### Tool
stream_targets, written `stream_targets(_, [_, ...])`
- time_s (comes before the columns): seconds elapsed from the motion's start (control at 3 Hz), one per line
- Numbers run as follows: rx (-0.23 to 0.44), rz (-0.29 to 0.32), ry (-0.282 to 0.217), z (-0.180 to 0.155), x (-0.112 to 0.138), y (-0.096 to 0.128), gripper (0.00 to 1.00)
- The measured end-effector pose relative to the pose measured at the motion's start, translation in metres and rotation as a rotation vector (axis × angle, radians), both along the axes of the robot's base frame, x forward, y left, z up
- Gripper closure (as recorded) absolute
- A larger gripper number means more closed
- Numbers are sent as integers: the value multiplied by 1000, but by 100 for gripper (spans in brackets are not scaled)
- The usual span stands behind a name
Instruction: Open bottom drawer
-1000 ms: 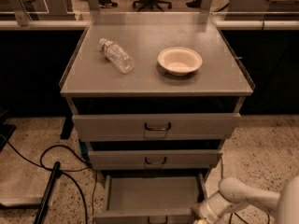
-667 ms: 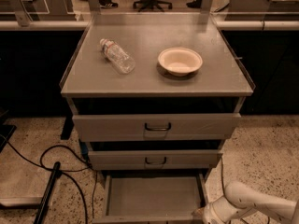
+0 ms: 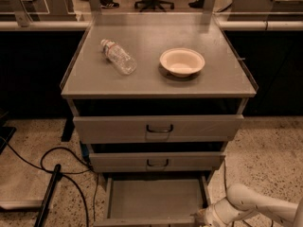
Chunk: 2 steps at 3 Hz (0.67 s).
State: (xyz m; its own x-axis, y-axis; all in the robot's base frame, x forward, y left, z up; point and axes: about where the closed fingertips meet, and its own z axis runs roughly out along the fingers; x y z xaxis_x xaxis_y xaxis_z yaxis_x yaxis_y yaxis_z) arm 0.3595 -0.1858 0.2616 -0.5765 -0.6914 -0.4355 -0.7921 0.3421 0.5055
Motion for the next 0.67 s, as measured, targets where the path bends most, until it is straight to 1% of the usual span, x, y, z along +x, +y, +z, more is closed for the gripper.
stream_targets(0.33, [-30,-24,-6,-15,6,-3,0])
stream_targets(0.67, [-61,-50,11,-36,6,-9,0])
